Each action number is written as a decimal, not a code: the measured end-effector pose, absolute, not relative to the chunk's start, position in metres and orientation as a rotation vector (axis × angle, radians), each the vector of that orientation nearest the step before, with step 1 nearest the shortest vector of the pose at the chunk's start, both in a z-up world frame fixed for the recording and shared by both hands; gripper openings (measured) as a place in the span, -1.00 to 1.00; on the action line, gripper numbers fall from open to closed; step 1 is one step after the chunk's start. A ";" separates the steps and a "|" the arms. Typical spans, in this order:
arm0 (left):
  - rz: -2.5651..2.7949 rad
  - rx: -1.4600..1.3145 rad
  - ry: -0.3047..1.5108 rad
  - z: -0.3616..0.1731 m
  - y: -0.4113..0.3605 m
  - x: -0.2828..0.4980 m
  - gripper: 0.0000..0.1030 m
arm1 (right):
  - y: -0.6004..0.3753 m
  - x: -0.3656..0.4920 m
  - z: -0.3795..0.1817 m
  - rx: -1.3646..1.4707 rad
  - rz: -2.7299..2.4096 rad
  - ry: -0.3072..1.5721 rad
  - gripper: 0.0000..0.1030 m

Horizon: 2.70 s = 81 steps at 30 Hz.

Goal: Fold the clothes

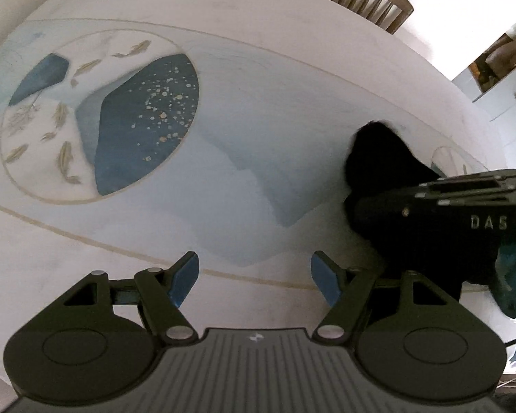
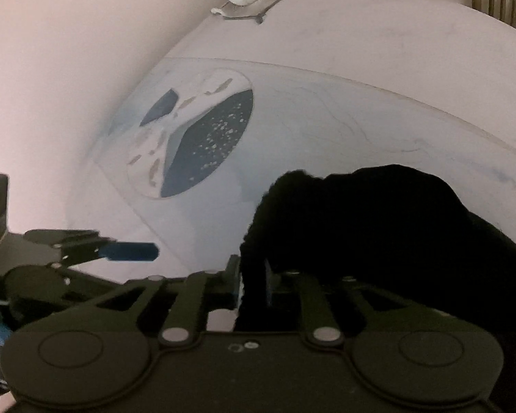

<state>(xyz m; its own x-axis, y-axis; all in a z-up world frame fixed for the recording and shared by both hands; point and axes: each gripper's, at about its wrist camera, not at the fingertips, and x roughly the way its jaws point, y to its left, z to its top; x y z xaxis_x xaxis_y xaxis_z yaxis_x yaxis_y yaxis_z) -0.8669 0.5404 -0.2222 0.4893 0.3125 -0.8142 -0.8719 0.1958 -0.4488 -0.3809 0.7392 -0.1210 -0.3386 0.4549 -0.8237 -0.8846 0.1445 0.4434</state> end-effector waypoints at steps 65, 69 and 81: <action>1.256 -1.154 0.633 -0.226 0.607 -0.752 -0.35 | 0.308 -0.120 -0.112 -0.222 0.522 1.149 1.00; 1.284 -1.155 0.572 -0.212 0.609 -0.759 -0.49 | 0.342 -0.082 -0.085 -0.255 0.539 1.027 1.00; 1.472 -1.148 0.394 -0.187 0.641 -0.769 -0.56 | 0.473 0.097 -0.109 -0.321 0.489 0.908 1.00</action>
<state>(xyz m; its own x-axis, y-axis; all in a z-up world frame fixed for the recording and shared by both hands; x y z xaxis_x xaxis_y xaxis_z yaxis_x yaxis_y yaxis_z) -0.7689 0.6413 -0.1871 0.1508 0.5627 -0.8128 -0.8933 -0.2745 -0.3558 0.0969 0.4730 -0.1094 0.5183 0.2675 -0.8123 -0.5313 0.8450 -0.0607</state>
